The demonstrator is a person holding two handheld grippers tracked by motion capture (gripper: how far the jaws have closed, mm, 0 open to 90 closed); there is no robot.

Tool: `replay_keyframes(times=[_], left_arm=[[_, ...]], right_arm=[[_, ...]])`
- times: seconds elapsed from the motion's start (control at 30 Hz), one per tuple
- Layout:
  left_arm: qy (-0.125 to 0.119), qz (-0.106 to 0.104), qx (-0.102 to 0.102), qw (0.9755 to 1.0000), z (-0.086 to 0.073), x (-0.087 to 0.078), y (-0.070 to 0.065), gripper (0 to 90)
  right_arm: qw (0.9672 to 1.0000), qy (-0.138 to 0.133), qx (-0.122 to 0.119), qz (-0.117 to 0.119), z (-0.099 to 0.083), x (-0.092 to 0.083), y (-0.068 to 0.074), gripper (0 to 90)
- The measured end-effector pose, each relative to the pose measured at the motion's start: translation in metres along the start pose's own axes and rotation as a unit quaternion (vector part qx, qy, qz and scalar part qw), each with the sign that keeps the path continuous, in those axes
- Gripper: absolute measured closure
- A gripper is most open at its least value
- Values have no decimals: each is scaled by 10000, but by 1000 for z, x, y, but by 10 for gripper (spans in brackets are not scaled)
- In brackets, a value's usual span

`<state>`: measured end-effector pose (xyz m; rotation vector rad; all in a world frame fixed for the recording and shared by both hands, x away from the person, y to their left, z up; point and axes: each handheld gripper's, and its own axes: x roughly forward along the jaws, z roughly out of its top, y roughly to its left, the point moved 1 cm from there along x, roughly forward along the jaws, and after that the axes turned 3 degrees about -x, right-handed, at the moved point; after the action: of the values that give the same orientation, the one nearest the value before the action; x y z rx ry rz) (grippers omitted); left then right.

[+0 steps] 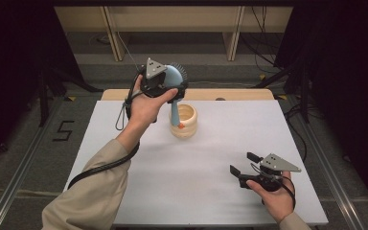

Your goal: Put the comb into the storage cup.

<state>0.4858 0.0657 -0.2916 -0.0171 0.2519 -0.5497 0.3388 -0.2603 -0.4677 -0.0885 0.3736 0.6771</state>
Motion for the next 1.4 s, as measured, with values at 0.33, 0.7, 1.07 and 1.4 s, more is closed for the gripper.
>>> replay_keyframes(times=[0.33, 0.7, 1.07, 1.4], left_arm=[[-20, 44, -14, 10000, 3, 2, 1, 194], [-38, 61, -25, 10000, 6, 4, 0, 194], [-58, 79, -27, 9999, 9, 7, -1, 194], [-45, 109, -46, 9999, 10, 11, 0, 195]], right_arm=[[10000, -3, 8, 3, 0, 0, 0, 158], [10000, 8, 4, 11, 0, 0, 0, 158], [10000, 8, 9, 8, 0, 0, 0, 158], [10000, 10, 14, 11, 0, 0, 0, 158]])
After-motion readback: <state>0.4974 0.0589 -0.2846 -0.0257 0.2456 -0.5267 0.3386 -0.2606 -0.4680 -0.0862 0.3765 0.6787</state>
